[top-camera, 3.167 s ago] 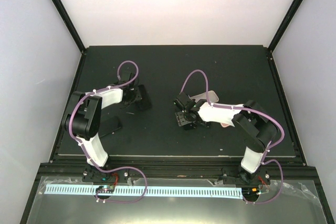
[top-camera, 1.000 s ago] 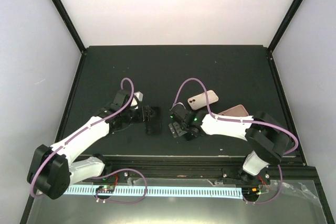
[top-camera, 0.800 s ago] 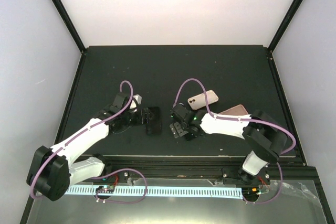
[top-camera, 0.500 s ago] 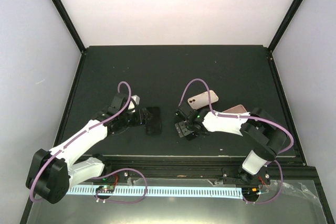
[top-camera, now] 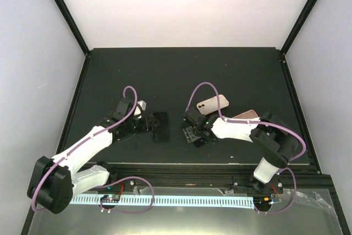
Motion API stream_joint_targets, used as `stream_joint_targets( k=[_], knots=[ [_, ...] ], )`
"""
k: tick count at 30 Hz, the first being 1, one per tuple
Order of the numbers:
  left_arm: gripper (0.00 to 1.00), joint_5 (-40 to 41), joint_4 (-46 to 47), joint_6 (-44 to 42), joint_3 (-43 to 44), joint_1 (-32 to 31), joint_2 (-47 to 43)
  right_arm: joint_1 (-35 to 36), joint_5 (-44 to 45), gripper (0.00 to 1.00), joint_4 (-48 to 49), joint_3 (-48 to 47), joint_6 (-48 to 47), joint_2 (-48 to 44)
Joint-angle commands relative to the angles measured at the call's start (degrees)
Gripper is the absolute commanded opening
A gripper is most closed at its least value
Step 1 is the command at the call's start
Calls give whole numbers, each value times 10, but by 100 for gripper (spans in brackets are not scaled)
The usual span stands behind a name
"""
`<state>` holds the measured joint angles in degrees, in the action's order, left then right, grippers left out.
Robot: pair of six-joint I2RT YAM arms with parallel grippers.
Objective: Put the phone into the phone case
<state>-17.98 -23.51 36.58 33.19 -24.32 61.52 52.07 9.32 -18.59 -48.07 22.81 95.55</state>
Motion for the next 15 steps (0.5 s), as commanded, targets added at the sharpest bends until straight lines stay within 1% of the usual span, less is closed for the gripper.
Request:
stream_joint_targets(
  k=[1,5,8,12,15],
  knots=[
    [77,-12,9,-4,11,8,2,1,-11,73,-18,12,0,19],
    [75,-21,7,-9,22,18,7,1,-13,71,-11,15,-14,-1],
    [75,-40,14,-13,26,24,12,1,-30,69,21,26,-34,-27],
    [74,-93,34,-23,30,25,32,1,-54,66,65,38,-59,-55],
    [72,-122,41,-31,32,25,56,2,-66,65,74,33,-67,-56]
  ],
)
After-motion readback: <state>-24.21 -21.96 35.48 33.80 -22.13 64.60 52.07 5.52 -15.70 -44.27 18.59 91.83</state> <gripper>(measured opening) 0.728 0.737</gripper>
